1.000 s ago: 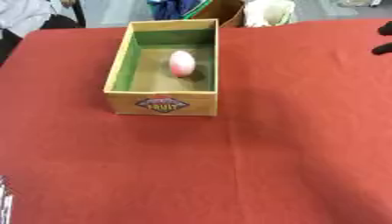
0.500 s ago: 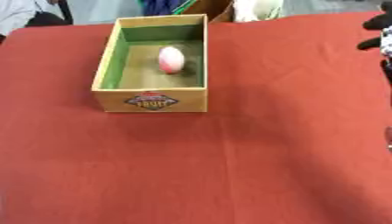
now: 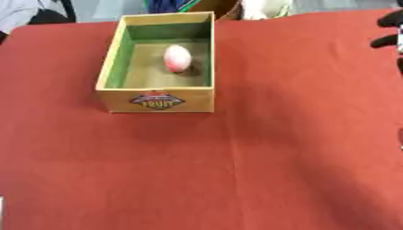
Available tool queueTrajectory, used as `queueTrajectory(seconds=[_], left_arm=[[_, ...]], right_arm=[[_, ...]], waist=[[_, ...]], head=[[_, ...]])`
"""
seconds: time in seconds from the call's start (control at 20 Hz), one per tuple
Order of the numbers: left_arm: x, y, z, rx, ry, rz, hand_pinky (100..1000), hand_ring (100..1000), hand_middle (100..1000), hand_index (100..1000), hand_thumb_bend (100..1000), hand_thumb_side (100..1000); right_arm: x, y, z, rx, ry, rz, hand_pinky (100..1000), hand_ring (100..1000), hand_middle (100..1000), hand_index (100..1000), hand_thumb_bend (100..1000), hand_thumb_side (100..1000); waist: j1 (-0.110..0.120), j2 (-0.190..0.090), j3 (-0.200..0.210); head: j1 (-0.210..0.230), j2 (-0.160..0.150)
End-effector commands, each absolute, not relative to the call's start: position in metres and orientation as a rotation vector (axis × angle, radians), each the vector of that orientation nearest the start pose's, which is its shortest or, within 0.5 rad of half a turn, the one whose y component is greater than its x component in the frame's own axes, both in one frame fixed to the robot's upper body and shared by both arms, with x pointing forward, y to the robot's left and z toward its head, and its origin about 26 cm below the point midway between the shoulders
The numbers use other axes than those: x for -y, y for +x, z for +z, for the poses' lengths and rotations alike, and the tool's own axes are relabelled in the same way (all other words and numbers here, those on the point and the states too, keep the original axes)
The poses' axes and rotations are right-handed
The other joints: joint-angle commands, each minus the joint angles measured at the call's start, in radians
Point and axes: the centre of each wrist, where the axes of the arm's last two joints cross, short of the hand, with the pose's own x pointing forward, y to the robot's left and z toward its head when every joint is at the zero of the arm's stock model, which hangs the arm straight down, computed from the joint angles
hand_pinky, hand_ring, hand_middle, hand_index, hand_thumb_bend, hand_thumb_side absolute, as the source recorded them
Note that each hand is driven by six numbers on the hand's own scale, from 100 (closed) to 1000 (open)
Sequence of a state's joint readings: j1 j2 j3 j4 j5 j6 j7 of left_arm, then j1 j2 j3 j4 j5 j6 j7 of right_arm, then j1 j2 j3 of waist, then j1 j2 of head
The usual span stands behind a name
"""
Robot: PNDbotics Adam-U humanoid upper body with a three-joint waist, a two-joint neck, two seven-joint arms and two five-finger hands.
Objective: Pick up objects on the table and place them in the box.
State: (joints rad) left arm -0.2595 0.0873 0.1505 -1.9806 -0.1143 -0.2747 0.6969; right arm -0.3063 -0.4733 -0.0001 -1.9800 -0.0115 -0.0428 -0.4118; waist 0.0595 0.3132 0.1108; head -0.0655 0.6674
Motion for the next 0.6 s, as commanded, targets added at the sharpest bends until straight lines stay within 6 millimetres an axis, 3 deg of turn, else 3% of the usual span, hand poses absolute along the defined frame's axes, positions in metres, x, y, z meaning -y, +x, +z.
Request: queueTrajectory(seconds=[0.05,0.6], left_arm=[[-0.2655,0.2967,0.1793,2.481,0.523,0.754,596,527,474,635,100,681],[-0.2647,0.2967,0.1788,2.475,0.52,0.757,597,526,472,633,100,681]], right_arm=[[0.2831,0.298,0.2198,2.404,-0.466,0.048,513,674,562,735,100,574],[0.2817,0.2984,0.2201,2.405,-0.442,0.037,513,675,562,738,100,569]], waist=[[-0.002,-0.021,-0.001],[-0.005,-0.018,0.0]], head=[[0.016,0.008],[0.013,-0.014]])
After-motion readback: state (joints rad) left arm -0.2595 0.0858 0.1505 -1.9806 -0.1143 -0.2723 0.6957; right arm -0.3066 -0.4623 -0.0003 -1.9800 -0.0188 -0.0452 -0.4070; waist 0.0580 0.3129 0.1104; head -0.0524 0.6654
